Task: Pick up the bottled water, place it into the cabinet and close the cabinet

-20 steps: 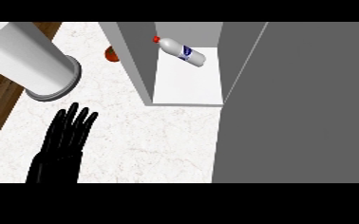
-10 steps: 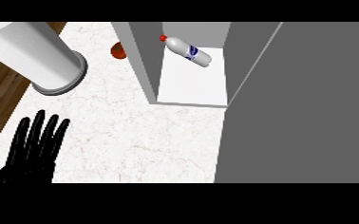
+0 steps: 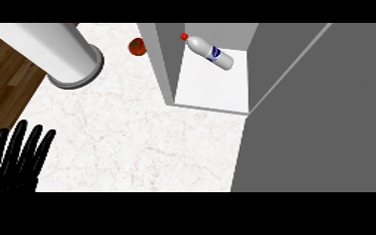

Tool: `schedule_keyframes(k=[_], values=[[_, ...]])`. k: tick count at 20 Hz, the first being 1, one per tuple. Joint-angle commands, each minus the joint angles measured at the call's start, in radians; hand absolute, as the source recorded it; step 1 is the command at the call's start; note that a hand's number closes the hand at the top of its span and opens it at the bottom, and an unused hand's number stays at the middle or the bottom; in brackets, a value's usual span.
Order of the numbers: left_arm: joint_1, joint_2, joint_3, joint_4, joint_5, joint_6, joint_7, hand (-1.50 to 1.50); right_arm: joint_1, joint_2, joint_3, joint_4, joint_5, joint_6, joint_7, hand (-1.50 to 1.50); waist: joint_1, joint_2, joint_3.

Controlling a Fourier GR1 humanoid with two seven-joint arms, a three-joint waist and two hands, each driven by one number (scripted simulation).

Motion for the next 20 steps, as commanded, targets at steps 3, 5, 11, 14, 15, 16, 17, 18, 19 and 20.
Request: schedule_keyframes(k=[3,5,11,14,15,16,17,18,19,20], values=[[0.023,0.039,0.029,-0.009,0.019,-0.063,-0.002,-1.50,-0.115,-0.009,0.191,-0.064,0.033,0.051,0.140,1.50,0.056,0.013,-0.003],[0.004,0.045,0.031,-0.009,0.028,-0.080,0.005,-1.50,-0.167,0.005,0.198,-0.035,0.014,0.050,0.143,1.50,0.064,0.023,-0.003],[0.007,0.076,0.049,-0.008,0.039,-0.111,0.017,-1.50,-0.255,-0.004,0.166,-0.030,0.011,0.032,0.192,1.50,0.110,0.027,-0.008],[0.003,0.090,0.048,-0.006,0.045,-0.133,0.029,-1.50,-0.342,-0.061,0.121,-0.011,0.049,0.072,0.218,-1.50,0.145,0.028,-0.012],[-0.004,0.088,0.051,-0.013,0.045,-0.130,0.026,-1.50,-0.369,-0.065,0.109,-0.013,0.047,0.075,0.217,-1.50,0.153,0.027,-0.013],[-0.006,0.088,0.053,-0.008,0.051,-0.138,0.026,-1.50,-0.390,-0.074,0.114,-0.014,0.041,0.086,0.220,-1.50,0.149,0.024,-0.012],[-0.008,0.099,0.056,-0.003,0.048,-0.141,0.034,-1.50,-0.415,-0.075,0.097,-0.017,0.039,0.083,0.221,1.50,0.151,0.027,-0.012],[-0.006,0.095,0.058,-0.004,0.053,-0.135,0.033,-1.50,-0.427,-0.068,0.096,-0.025,0.033,0.071,0.235,1.50,0.147,0.024,-0.014],[-0.008,0.102,0.058,0.002,0.052,-0.146,0.036,-1.50,-0.450,-0.060,0.104,-0.011,0.021,0.070,0.240,1.50,0.146,0.027,-0.013],[-0.001,0.104,0.064,0.001,0.054,-0.145,0.035,-1.50,-0.463,-0.056,0.104,-0.003,0.019,0.065,0.251,1.50,0.155,0.024,-0.013]])
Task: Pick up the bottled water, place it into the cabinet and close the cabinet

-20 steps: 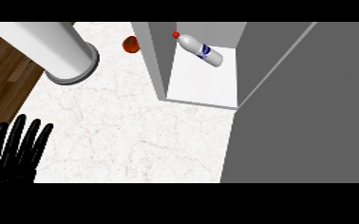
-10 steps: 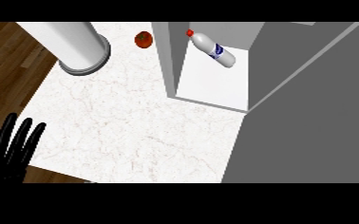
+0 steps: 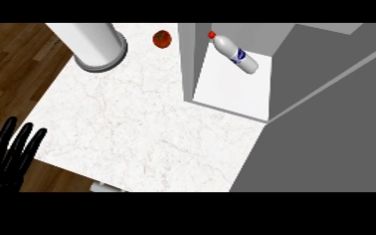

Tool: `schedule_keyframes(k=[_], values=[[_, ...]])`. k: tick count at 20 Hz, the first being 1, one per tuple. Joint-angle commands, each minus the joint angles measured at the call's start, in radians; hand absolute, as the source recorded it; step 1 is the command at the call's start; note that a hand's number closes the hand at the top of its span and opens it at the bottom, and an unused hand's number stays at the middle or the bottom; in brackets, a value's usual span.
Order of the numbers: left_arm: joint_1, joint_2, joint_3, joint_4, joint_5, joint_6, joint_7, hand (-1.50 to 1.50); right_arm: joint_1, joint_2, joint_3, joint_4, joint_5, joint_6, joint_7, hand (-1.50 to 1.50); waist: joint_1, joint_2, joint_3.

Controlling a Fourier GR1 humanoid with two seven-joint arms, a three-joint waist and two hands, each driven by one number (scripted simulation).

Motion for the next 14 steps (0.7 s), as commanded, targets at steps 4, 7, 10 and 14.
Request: schedule_keyframes(k=[4,7,10,14], values=[[-0.018,0.012,0.019,0.014,0.012,-0.016,0.005,-1.50,-0.149,0.009,0.129,-0.002,0.017,0.044,0.133,1.50,-0.001,0.007,-0.005],[-0.010,0.023,0.023,0.024,0.016,-0.023,0.014,-1.50,-0.188,0.003,0.139,0.002,0.011,0.054,0.173,1.50,-0.003,0.003,-0.006],[-0.005,0.022,0.031,0.023,0.026,-0.035,0.008,-1.50,-0.236,0.033,0.132,0.028,-0.003,0.041,0.192,1.50,0.009,0.002,-0.003],[-0.023,0.023,0.041,0.030,0.032,-0.032,0.010,-1.50,-0.252,0.061,0.131,0.046,-0.039,0.030,0.216,1.50,-0.013,0.011,-0.003]])
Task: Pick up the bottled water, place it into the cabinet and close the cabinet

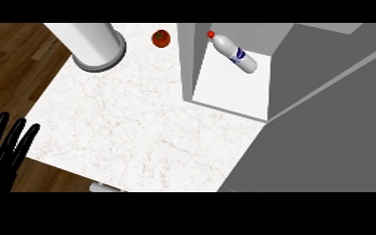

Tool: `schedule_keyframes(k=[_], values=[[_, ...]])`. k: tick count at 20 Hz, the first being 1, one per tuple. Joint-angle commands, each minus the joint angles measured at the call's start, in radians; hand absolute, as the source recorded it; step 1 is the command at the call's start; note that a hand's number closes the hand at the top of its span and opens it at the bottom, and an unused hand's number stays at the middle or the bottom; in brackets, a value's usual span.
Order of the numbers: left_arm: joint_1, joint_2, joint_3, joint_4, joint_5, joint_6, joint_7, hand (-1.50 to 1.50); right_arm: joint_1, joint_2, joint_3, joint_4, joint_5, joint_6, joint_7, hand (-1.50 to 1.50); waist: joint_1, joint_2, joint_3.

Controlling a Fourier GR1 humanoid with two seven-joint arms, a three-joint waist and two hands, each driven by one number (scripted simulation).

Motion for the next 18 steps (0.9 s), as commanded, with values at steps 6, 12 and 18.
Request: schedule_keyframes(k=[6,12,18], values=[[-0.002,0.012,0.018,0.007,0.021,-0.025,0.004,-1.50,-0.071,0.125,0.151,0.102,-0.129,-0.024,0.109,1.50,0.021,0.024,0.004],[-0.006,0.013,0.029,0.020,0.022,-0.034,-0.001,-1.50,-0.120,0.166,0.135,0.168,-0.265,-0.025,0.139,1.50,0.030,0.029,0.005],[-0.005,0.014,0.049,0.033,0.039,-0.040,-0.004,-1.50,-0.261,0.246,0.040,0.255,-0.300,-0.096,0.230,1.50,-0.001,0.013,0.008]])
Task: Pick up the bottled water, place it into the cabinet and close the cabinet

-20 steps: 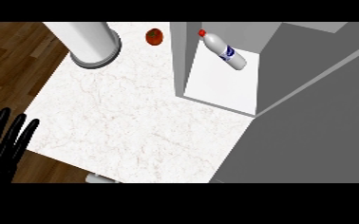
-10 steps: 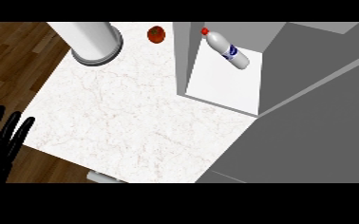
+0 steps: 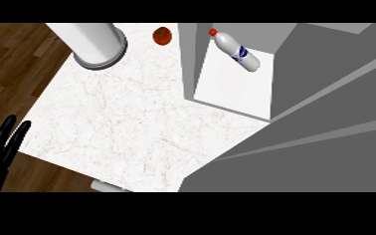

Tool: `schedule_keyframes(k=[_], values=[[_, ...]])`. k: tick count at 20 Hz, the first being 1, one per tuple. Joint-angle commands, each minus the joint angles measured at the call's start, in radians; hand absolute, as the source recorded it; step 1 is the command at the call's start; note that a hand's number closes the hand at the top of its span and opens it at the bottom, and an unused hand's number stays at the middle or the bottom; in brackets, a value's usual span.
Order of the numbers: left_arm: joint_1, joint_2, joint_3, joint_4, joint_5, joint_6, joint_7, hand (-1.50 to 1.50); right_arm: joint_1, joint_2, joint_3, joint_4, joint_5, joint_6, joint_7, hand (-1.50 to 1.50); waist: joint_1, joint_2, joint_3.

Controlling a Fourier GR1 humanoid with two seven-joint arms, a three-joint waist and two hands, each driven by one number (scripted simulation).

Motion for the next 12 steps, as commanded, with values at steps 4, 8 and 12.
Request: schedule_keyframes(k=[4,8,12], values=[[0.010,0.004,0.007,0.017,0.007,-0.013,0.003,-1.50,-0.255,0.106,-0.068,0.150,0.047,-0.098,0.154,1.50,-0.014,-0.018,0.002],[0.008,0.011,0.021,0.041,0.010,-0.020,0.005,-1.50,-0.426,0.140,-0.119,0.262,0.051,-0.113,0.241,1.50,-0.032,-0.020,0.005],[0.004,0.004,0.026,0.051,0.019,-0.020,0.003,-1.50,-0.577,0.210,-0.140,0.406,0.070,-0.153,0.309,1.50,-0.044,-0.022,0.008]])
